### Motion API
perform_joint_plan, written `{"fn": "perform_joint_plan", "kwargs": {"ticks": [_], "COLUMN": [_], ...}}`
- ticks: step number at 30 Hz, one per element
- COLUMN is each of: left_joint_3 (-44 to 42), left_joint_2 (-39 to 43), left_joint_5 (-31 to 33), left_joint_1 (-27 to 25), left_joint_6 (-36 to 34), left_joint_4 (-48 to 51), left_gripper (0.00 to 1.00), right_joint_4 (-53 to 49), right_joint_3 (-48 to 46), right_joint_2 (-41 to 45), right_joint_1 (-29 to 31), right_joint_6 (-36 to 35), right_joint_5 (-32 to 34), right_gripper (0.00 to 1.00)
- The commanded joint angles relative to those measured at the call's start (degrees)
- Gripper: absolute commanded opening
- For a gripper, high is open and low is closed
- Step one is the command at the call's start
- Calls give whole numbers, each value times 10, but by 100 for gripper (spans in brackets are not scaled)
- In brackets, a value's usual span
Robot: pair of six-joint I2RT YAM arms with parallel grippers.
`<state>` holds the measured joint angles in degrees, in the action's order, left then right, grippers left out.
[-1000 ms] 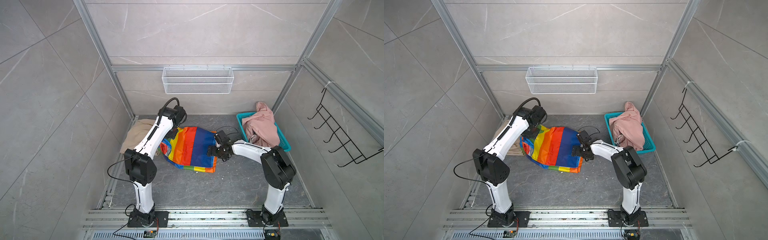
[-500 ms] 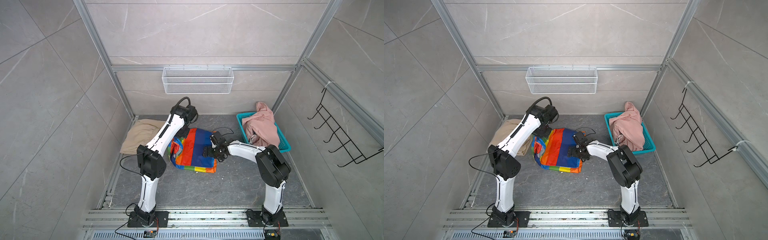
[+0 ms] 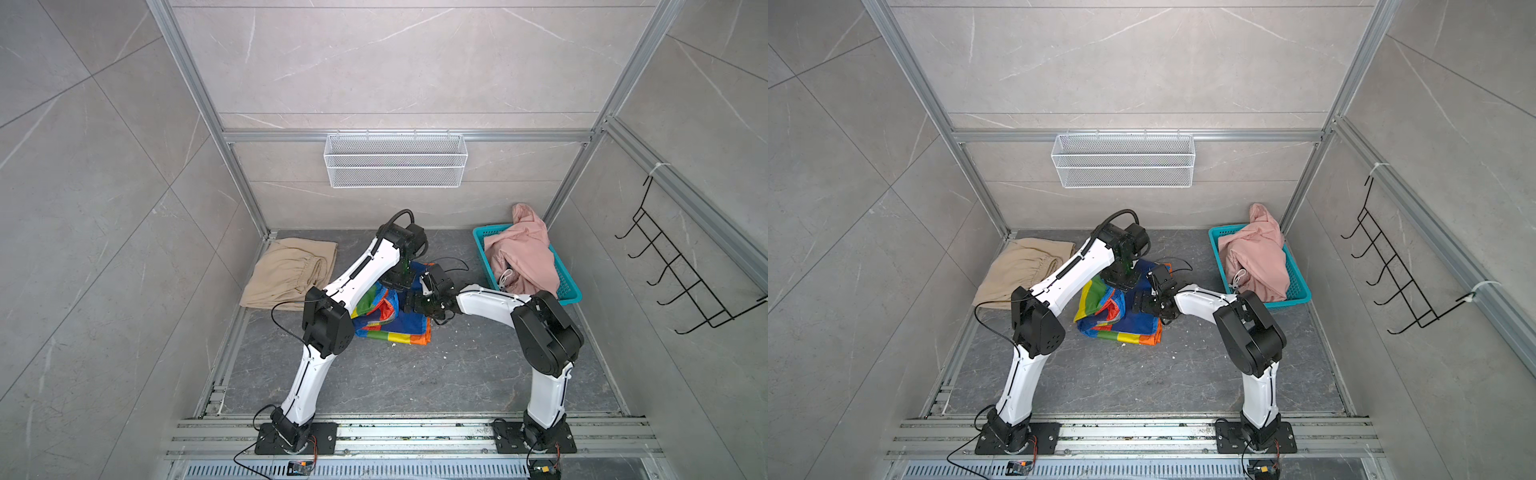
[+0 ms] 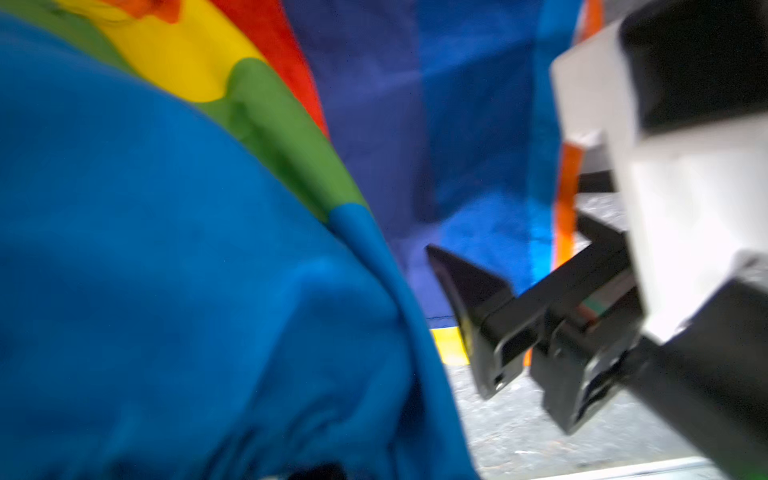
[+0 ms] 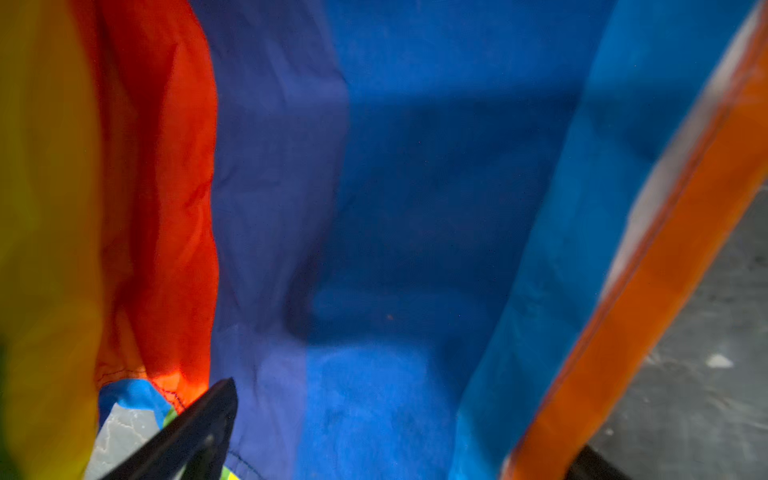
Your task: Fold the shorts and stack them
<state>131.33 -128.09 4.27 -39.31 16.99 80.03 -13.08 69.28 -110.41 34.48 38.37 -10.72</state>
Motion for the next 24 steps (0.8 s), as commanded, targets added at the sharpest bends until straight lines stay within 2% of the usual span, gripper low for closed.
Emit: {"fn": "perform_joint_plan", "kwargs": {"ticks": [1, 2, 3, 6, 8, 11, 14, 18, 20, 24], "left_joint_3": [-12, -10, -10, -27, -75, -223, -393, -590, -649, -713], "left_joint_2": [68, 79, 93, 148, 205, 313, 393, 433, 427, 420], "left_joint_5": [-102, -113, -122, -132, -131, -167, -245, -349, -383, -379], "left_joint_1": [4, 5, 8, 19, 32, 69, 129, 206, 224, 230], "left_joint_6": [30, 32, 32, 32, 35, 64, 130, 251, 289, 296], "left_joint_4": [-90, -104, -120, -162, -210, -333, -471, -652, -710, -741], "left_gripper": [32, 78, 99, 100, 100, 100, 100, 100, 100, 100], "right_joint_4": [-11, -7, -6, -18, -39, -77, -108, -114, -113, -105], "right_joint_3": [-47, -58, -66, -93, -102, -100, -59, 26, 66, 132], "right_joint_2": [14, 27, 40, 86, 123, 181, 205, 144, 96, 6], "right_joint_1": [1, -2, -5, -17, -27, -46, -55, -52, -49, -44], "right_joint_6": [24, 28, 30, 28, 19, 6, -6, -9, -7, -6], "right_joint_5": [-38, -42, -45, -47, -39, -16, -7, -25, -25, -24], "right_gripper": [99, 99, 99, 99, 99, 99, 99, 99, 99, 97]}}
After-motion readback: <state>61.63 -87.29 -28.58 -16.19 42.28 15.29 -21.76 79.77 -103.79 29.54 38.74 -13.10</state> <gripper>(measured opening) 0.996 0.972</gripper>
